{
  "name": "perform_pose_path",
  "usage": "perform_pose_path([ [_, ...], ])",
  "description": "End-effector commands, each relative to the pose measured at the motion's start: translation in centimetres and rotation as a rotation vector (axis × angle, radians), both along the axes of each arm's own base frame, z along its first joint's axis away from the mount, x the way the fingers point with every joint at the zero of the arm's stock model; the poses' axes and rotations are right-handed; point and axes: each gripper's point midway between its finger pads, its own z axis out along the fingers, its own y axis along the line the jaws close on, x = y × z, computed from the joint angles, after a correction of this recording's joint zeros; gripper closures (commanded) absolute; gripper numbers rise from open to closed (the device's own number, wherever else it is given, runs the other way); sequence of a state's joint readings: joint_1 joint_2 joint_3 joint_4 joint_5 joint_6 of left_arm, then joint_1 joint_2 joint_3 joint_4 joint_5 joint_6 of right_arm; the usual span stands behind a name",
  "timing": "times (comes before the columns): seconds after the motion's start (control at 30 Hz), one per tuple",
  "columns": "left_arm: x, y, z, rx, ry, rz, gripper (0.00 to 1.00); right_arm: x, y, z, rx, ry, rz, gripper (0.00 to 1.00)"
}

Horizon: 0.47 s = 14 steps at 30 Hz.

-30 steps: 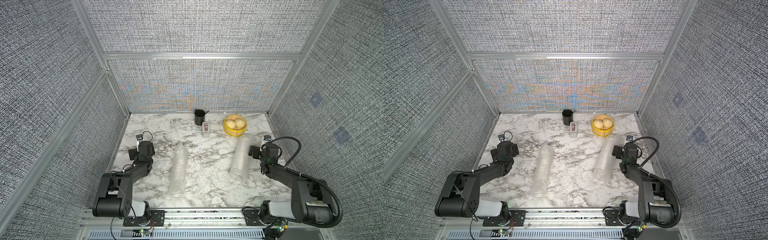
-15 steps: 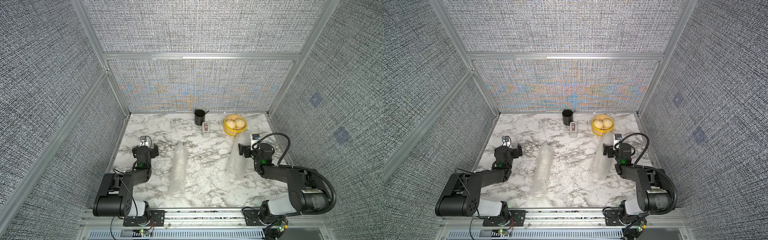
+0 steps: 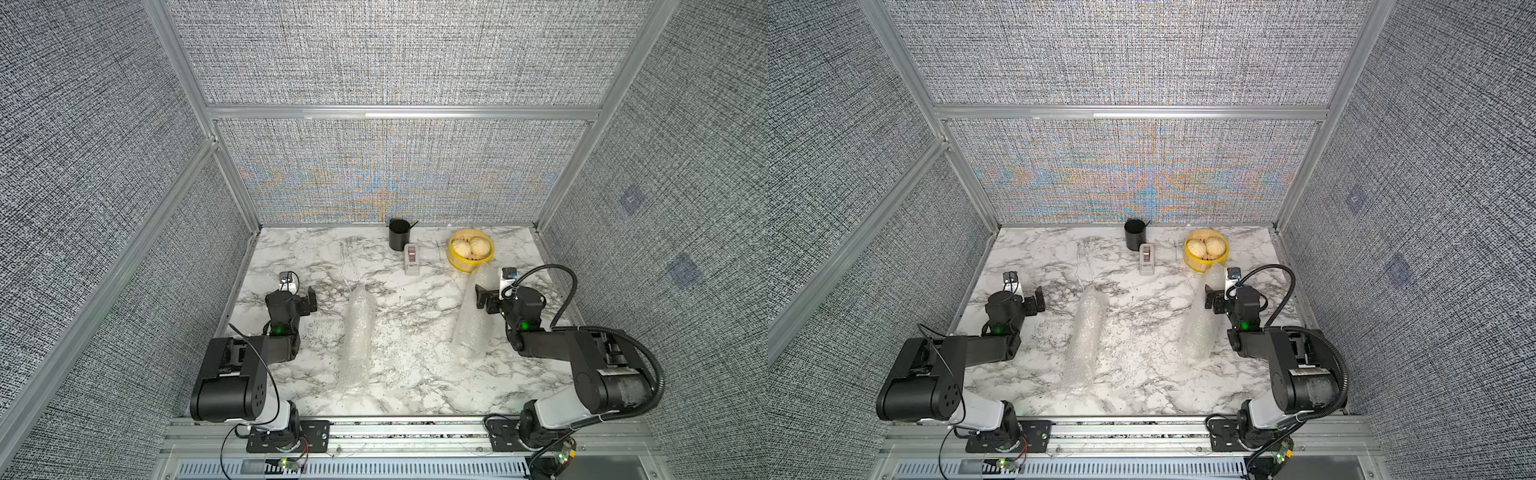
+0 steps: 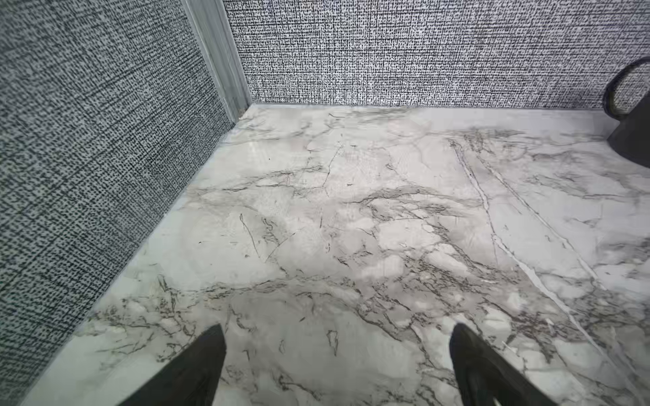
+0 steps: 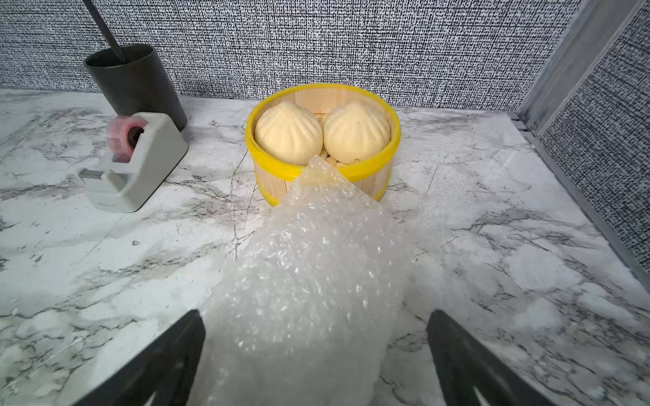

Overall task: Wrap vases in bubble wrap
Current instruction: Reset both arms

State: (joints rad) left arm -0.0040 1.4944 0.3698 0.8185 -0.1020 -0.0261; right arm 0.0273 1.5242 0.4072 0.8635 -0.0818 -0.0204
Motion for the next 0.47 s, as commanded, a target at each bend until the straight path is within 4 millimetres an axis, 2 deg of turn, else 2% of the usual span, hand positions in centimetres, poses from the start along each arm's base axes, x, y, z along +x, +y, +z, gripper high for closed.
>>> perform_pose_path([
  [0.0, 0.27, -0.15, 0.73, -0.009, -0.028, -0.008, 0.01, -0.38, -0.61, -1.33, -0.035, 0.055, -0.026, 0.01],
  [0.43, 0.28, -0.16, 0.7, -0.006, -0.026, -0.009, 0.01, -0.45, -0.62, -1.33, -0.041, 0.044, -0.028, 0.01],
])
